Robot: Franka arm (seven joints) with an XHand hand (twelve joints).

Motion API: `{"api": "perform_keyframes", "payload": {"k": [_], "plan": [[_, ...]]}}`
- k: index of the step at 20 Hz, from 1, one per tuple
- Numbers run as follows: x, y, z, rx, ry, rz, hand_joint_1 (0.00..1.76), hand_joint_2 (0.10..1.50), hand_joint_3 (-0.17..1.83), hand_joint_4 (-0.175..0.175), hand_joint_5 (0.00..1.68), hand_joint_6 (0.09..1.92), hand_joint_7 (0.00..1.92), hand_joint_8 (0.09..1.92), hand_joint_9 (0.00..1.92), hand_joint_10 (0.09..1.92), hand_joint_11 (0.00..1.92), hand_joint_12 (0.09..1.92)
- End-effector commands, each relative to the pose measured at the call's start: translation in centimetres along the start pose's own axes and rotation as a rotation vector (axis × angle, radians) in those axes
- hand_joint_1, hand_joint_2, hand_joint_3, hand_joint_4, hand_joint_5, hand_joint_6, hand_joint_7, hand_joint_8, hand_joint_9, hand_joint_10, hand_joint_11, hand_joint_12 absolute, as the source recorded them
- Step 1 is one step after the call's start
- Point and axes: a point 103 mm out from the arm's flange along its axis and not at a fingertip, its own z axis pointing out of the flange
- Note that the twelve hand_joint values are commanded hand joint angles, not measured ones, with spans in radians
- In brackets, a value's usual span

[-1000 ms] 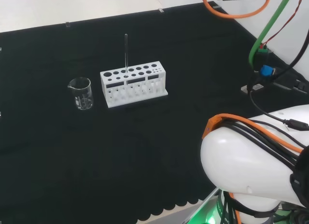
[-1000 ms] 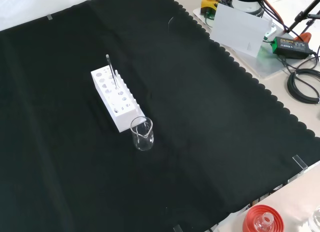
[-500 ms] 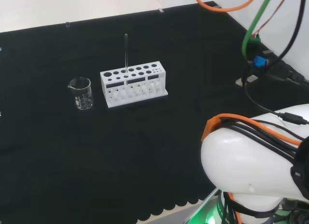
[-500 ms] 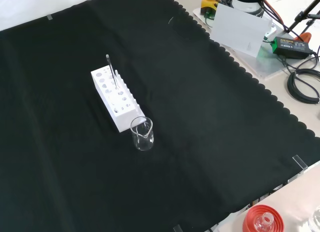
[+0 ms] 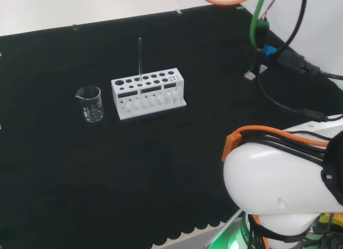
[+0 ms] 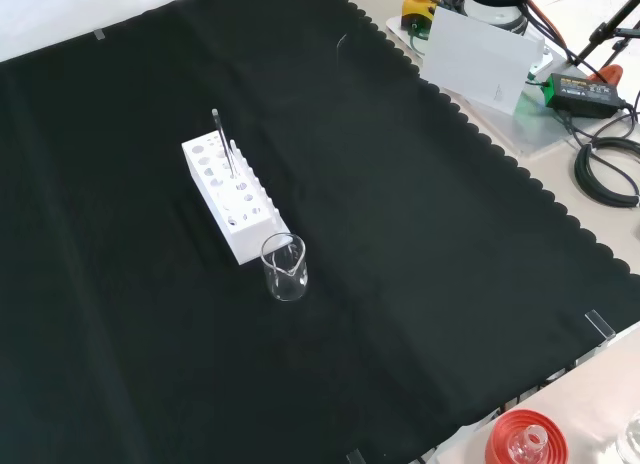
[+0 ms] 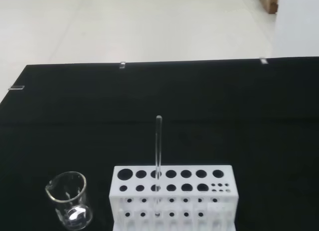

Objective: Take the glass rod from the white test tube rack.

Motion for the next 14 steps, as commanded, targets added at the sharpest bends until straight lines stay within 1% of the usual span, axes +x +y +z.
{"api": "perform_keyframes", "payload": {"k": [1, 3, 4, 7, 8, 10, 14], "plan": [[1.2, 3.2, 1.5, 0.001, 0.023, -0.056, 0.68, 0.99, -0.05, -0.006, 0.21, 0.09, 0.05, 0.82, 0.16, 0.99, 0.09, 1.5], [1.3, 3.7, 1.8, 0.0, 0.036, -0.071, 0.69, 0.99, -0.05, -0.009, 0.22, 0.09, 0.06, 0.84, 0.18, 0.99, 0.11, 1.49], [1.5, 3.9, 1.9, -0.008, 0.063, -0.092, 0.69, 0.99, -0.05, -0.011, 0.23, 0.09, 0.07, 0.84, 0.19, 0.99, 0.12, 1.48], [1.0, 4.1, 2.3, -0.016, 0.069, -0.12, 0.71, 0.98, -0.06, -0.019, 0.25, 0.09, 0.1, 0.86, 0.24, 0.99, 0.16, 1.47], [1.9, 4.9, 2.8, 0.0, 0.03, -0.11, 0.72, 0.98, -0.06, -0.025, 0.26, 0.09, 0.12, 0.87, 0.27, 0.98, 0.19, 1.46], [2.3, 5.6, 3.2, -0.002, 0.061, -0.103, 0.74, 0.98, -0.07, -0.033, 0.27, 0.09, 0.16, 0.88, 0.34, 0.96, 0.28, 1.43], [2.4, 6.6, 4.4, 0.034, 0.057, -0.11, 0.76, 0.97, -0.09, -0.04, 0.29, 0.09, 0.19, 0.89, 0.4, 0.95, 0.36, 1.41]]}}
